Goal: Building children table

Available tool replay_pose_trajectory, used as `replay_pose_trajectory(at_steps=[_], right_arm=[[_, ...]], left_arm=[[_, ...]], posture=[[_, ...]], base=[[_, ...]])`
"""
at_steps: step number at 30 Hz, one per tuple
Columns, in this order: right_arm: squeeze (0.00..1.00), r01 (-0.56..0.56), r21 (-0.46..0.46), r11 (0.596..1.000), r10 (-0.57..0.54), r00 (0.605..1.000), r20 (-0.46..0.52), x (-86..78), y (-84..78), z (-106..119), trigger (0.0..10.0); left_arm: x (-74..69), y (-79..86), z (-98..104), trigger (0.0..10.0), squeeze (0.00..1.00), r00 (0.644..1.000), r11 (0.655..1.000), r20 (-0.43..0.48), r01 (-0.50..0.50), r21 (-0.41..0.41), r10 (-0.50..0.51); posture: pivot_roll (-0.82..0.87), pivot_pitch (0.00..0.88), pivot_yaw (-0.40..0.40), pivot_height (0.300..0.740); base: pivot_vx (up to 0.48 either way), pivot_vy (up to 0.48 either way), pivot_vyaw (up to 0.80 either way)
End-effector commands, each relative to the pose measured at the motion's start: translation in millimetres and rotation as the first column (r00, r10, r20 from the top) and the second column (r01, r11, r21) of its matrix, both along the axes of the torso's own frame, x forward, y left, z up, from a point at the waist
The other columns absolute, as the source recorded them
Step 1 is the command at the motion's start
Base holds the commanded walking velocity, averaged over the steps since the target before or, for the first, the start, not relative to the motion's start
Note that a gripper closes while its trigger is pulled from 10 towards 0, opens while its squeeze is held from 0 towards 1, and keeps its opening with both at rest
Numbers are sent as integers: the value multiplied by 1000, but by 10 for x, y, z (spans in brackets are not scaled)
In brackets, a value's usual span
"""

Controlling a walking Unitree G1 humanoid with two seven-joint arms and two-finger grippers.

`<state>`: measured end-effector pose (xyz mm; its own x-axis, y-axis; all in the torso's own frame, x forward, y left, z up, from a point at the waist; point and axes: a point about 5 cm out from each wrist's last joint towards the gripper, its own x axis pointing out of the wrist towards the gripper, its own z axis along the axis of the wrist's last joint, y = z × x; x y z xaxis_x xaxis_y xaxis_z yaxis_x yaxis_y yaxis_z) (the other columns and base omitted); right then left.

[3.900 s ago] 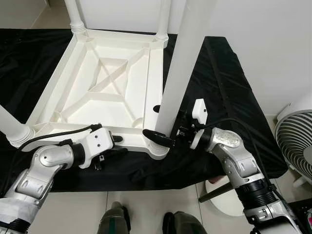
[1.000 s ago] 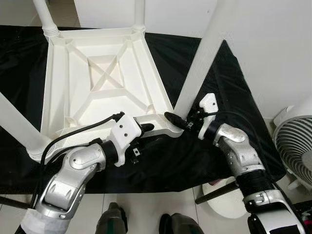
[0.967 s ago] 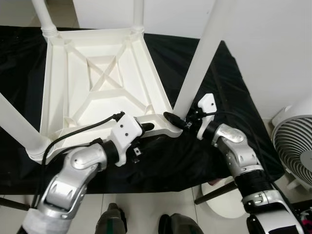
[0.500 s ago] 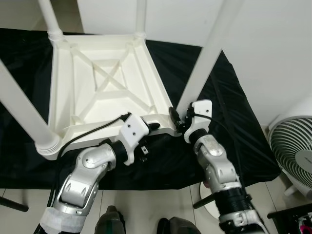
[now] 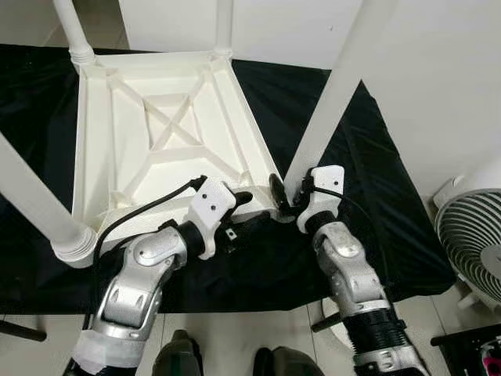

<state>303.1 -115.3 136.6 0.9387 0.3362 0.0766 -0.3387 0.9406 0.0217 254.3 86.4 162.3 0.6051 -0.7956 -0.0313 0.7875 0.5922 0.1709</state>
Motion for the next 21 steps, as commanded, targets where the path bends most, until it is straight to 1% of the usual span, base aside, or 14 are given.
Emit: replay_pose_trajectory(at_steps=[1,2,3,4,5,6,8,9,10,13,14,15,16,21], right_arm=[[0,-37,-17,999,36,999,-24,35,-151,-33,10000],[0,-107,-47,993,107,994,-7,39,-180,-14,10000],[0,-149,-70,986,149,989,4,36,-194,-3,10000],[0,-149,-70,986,149,989,4,36,-194,-3,10000],[0,-212,-114,971,217,976,30,33,-215,17,10000],[0,-212,-114,971,217,976,30,33,-215,17,10000],[0,-277,-117,954,282,959,27,44,-235,31,10000],[0,-320,-130,939,326,945,29,54,-244,49,10000],[0,-320,-130,939,326,945,29,54,-244,49,10000],[0,-374,-156,914,383,923,27,96,-280,77,10000],[0,-379,-161,911,387,922,20,113,-289,71,8980],[0,-379,-161,911,387,922,20,113,-289,71,8980],[0,-383,-159,910,390,920,21,127,-298,70,0],[0,-419,-120,900,423,906,8,136,-307,34,0]], left_arm=[[104,92,-3,10000,0,968,968,19,-250,-33,250],[106,85,2,10000,0,969,969,21,-246,-35,247],[108,78,5,10000,0,969,969,23,-245,-34,245],[108,78,5,10000,0,969,969,23,-245,-34,245],[111,71,1,10000,0,970,970,19,-241,-34,242],[111,71,1,10000,0,970,970,19,-241,-34,242],[114,65,2,10000,0,971,971,17,-237,-35,238],[115,59,1,10000,0,973,973,15,-230,-35,230],[115,59,1,10000,0,973,973,15,-230,-35,230],[122,54,4,10000,0,974,974,18,-225,-31,226],[124,55,5,10000,0,974,974,19,-226,-30,227],[124,55,5,10000,0,974,974,19,-226,-30,227],[125,55,6,10000,0,974,974,23,-226,-28,227],[104,25,-4,10000,0,978,978,12,-209,-27,209]], posture=[[30,76,-53,740],[29,71,-52,740],[29,71,-52,740],[29,71,-52,740],[28,66,-50,740],[28,66,-50,740],[27,64,-50,740],[29,61,-50,740],[29,61,-50,740],[30,60,-50,740],[35,56,-53,740],[35,56,-53,740],[37,55,-53,740],[42,50,-58,740]], base=[[0,0,0],[0,0,0],[0,0,0],[0,0,0],[0,0,0],[0,0,0],[0,0,0],[0,0,0],[0,0,0],[0,0,0],[0,0,0],[0,0,0],[0,0,0],[0,0,0]])
